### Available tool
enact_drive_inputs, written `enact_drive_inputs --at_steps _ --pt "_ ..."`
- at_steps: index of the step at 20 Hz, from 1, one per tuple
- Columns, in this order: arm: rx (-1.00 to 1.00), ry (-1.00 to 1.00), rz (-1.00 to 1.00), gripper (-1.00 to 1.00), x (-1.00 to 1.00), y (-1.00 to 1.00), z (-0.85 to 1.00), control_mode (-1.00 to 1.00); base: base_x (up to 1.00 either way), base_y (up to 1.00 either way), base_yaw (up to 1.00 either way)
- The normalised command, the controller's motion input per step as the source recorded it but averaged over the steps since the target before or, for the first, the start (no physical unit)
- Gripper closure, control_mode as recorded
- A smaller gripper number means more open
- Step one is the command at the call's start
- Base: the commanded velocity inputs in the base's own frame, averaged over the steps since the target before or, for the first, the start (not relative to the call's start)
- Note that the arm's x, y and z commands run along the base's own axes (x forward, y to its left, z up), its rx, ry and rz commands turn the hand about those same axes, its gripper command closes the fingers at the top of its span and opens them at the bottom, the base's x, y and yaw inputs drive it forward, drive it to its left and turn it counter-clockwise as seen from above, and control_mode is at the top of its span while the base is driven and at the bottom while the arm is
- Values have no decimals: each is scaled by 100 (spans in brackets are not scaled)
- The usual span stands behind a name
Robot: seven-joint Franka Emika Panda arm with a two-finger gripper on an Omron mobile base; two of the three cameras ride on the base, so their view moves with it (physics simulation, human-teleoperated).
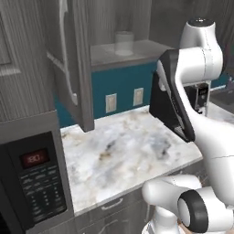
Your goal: There is a bowl on the dining counter. Grab a lemon wedge from the fridge and place it in the bowl. Then get the liquor bottle and glass cup from the cabinet and place them next to the bowl.
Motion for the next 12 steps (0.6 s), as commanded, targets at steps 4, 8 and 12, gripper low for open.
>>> enact_drive_inputs --at_steps 4,8,12 --pt "0 0 0 -100 0 0 0 100 43 -43 46" --pt "0 0 0 -100 0 0 0 100 48 -34 43" --pt "0 0 0 -100 0 0 0 100 67 0 23"
